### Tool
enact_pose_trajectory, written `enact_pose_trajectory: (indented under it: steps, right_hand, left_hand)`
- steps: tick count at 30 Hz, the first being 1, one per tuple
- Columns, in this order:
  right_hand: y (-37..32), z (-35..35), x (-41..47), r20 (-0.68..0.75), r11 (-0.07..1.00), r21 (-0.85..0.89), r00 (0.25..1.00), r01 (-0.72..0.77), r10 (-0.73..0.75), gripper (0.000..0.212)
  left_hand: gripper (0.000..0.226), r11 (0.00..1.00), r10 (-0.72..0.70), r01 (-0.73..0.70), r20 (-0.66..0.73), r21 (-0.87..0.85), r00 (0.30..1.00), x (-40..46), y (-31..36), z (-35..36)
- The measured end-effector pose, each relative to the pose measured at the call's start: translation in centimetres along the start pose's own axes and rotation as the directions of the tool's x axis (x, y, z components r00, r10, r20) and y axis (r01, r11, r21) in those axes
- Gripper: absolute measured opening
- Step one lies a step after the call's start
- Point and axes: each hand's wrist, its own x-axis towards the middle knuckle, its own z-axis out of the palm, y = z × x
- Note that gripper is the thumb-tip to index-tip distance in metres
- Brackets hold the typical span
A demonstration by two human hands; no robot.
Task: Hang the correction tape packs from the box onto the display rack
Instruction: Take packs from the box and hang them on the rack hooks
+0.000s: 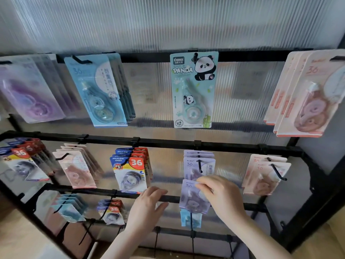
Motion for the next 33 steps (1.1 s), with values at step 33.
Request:
enact_pose_trajectory:
  steps: [33]
  right_hand:
    - [0.5, -1.4, 3.2, 0.113, 1.0, 0.004, 0.994, 0.009, -0.009, 0.022]
  left_hand:
    - [0.035, 1.0, -0.027, 0.026, 0.057, 0.017, 0.998, -1.0, 0.3, -0.6]
